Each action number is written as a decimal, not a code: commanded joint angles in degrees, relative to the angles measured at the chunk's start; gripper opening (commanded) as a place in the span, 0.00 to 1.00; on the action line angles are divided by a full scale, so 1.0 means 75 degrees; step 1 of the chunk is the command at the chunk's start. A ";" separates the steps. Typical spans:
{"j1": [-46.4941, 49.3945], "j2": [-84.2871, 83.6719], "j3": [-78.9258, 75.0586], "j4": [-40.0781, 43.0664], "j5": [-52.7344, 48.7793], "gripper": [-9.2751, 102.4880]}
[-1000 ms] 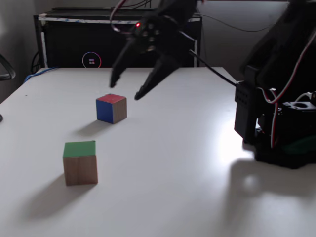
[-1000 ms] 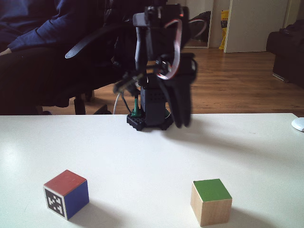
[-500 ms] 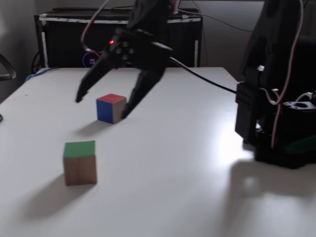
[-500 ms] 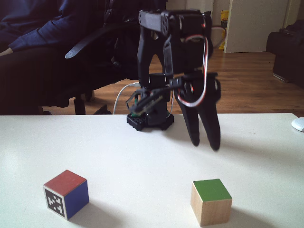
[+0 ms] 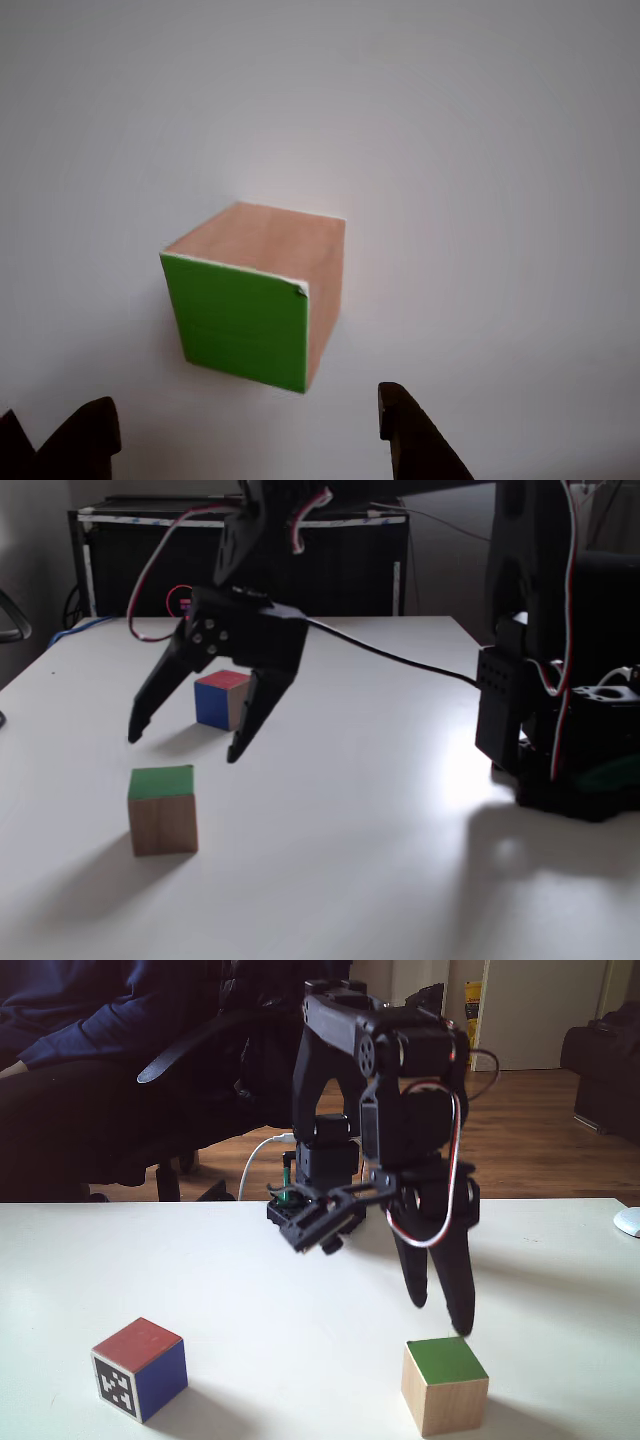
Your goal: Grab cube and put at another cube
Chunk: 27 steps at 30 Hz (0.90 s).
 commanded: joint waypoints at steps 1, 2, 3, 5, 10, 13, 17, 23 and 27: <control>0.0211 -0.0176 -0.0586 0.0047 0.0023 0.44; 0.0211 -0.0293 -0.0668 0.0047 0.0023 0.44; 0.0211 -0.0387 -0.0738 0.0059 0.0023 0.44; 0.0211 -0.0539 -0.0832 0.0059 0.0047 0.44; 0.0152 -0.0937 -0.1031 0.0047 0.0094 0.43; 0.0094 -0.1066 -0.1078 0.0000 0.0105 0.43; 0.0012 -0.1266 -0.1219 -0.0012 0.0164 0.43; -0.0105 -0.1582 -0.1453 0.0000 0.0223 0.43; -0.0129 -0.1828 -0.1711 0.0047 0.0281 0.43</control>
